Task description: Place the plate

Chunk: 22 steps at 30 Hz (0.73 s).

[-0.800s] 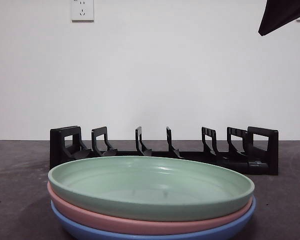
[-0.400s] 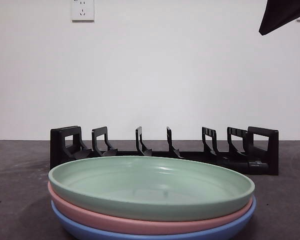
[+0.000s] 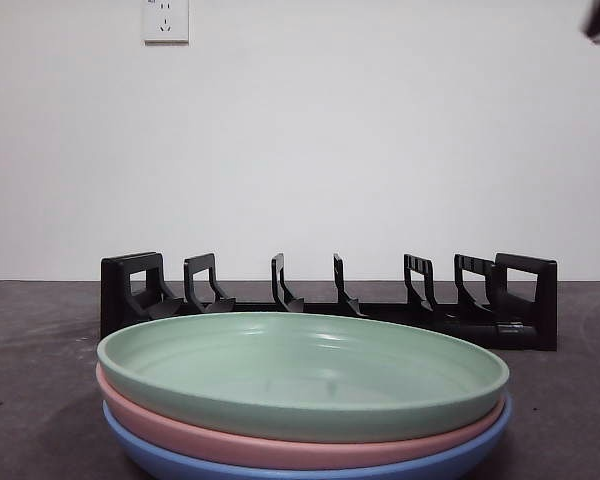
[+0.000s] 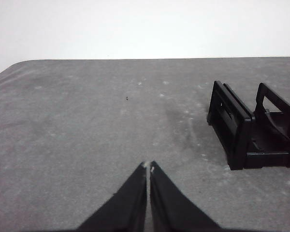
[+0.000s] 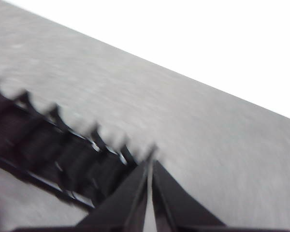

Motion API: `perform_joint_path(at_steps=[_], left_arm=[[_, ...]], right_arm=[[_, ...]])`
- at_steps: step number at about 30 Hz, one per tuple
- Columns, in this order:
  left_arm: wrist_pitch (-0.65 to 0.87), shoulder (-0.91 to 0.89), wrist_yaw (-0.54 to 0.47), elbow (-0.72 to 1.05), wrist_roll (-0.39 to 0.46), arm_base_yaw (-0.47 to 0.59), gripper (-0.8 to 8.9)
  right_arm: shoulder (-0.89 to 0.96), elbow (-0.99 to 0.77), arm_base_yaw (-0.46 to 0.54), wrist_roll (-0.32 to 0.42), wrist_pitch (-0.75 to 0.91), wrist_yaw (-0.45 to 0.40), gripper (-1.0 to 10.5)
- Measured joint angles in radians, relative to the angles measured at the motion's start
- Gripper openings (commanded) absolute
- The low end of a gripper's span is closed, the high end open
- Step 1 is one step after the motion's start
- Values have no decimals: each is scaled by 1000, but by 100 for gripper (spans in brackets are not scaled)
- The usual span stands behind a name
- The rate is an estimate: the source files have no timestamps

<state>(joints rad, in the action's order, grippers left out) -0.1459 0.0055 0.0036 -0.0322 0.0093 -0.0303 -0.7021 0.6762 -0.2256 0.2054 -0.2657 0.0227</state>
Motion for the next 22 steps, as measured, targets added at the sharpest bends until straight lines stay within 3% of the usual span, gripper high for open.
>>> perform_joint_path(at_steps=[6, 11, 22], left_arm=[[0, 0, 0, 0, 0, 0, 8], [0, 0, 0, 0, 0, 0, 8], [0, 0, 0, 0, 0, 0, 8]], right_arm=[[365, -424, 100, -82, 158, 0, 14], [580, -622, 195, -146, 187, -1, 14], [700, -660, 221, -183, 125, -26, 14]])
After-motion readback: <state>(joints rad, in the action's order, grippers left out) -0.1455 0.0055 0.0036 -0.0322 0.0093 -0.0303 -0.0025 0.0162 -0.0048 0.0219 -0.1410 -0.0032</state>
